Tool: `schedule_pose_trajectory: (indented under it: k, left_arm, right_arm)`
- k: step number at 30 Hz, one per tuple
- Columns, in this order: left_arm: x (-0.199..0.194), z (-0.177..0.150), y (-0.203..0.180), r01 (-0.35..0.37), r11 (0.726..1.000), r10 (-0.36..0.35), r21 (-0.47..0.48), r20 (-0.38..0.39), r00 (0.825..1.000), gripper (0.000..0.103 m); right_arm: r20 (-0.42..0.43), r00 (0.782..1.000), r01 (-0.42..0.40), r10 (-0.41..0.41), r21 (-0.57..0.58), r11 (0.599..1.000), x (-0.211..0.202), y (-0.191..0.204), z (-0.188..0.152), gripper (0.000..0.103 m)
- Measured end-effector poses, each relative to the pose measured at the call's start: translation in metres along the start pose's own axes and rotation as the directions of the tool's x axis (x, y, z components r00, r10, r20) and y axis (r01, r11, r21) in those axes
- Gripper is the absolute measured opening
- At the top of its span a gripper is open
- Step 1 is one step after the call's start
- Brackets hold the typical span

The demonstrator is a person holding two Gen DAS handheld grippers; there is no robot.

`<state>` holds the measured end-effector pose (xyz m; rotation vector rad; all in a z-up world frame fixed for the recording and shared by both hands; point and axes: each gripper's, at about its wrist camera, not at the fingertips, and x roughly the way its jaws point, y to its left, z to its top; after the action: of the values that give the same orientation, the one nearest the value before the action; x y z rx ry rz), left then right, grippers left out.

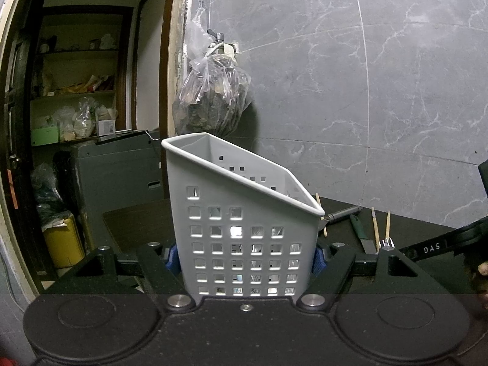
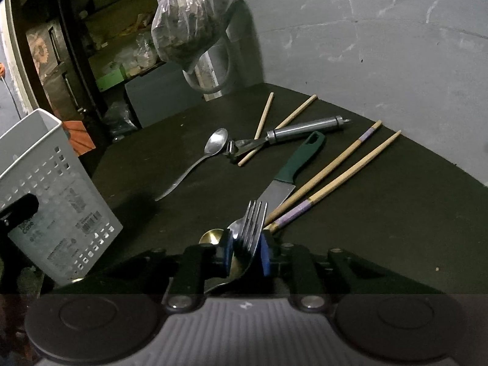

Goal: Organize utensils
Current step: 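Close the right tool on the silver fork handle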

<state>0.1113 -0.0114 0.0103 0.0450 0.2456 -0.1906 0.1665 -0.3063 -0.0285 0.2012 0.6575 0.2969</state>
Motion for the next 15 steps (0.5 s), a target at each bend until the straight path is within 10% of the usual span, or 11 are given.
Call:
schedule_pose_trajectory:
  k: [15]
  left_arm:
    - [0.000, 0.000, 0.000, 0.000, 1.000, 0.000, 0.000, 0.001, 1.000, 0.076]
  right_arm:
    - [0.060, 0.997, 0.051, -0.049, -0.024, 0.998, -0.013, 0.003, -0.003, 0.009]
